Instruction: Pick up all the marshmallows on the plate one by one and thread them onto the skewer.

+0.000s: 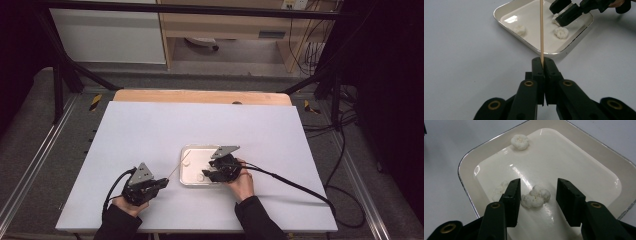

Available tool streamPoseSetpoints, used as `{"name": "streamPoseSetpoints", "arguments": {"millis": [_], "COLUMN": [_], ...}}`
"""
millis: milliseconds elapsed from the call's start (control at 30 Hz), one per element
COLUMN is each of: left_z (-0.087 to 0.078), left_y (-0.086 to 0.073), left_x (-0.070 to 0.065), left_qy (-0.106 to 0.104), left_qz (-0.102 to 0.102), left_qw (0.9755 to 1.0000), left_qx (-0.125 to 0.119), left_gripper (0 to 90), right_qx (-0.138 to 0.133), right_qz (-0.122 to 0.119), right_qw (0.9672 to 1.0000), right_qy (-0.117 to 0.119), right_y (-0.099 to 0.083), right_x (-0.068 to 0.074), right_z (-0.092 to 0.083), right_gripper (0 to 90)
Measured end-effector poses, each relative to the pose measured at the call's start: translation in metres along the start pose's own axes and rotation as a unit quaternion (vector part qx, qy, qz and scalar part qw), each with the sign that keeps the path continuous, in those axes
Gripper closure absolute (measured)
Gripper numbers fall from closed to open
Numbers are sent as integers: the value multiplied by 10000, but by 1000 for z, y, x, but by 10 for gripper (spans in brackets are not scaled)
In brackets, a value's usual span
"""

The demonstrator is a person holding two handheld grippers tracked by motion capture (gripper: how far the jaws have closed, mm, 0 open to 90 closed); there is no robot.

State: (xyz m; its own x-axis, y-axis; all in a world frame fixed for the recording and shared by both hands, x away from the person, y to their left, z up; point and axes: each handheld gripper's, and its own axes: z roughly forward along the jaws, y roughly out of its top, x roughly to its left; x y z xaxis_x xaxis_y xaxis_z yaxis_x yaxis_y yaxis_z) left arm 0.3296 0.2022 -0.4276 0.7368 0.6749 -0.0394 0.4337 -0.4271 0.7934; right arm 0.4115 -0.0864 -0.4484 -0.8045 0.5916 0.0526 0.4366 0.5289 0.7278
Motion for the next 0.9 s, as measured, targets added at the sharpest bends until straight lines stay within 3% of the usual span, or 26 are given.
{"name": "streamPoseSetpoints", "arguments": {"millis": [367,633,900], "left_z": [0,-1,-1], "left_y": [0,0,1], "left_x": [-1,-2,-5], "left_qy": [-10,-5,-28], "left_qz": [-1,4,25], "left_qw": [10000,10000,9999], "left_qx": [-20,-68,-116], "left_gripper": [881,882,882], "right_qx": [-27,-67,-427], "right_qz": [-113,62,299], "right_qw": [9999,10000,9984], "right_qy": [-52,13,227], "right_y": [-2,1,12], "right_x": [3,1,-2], "right_z": [1,-5,-29], "right_gripper": [679,714,726]}}
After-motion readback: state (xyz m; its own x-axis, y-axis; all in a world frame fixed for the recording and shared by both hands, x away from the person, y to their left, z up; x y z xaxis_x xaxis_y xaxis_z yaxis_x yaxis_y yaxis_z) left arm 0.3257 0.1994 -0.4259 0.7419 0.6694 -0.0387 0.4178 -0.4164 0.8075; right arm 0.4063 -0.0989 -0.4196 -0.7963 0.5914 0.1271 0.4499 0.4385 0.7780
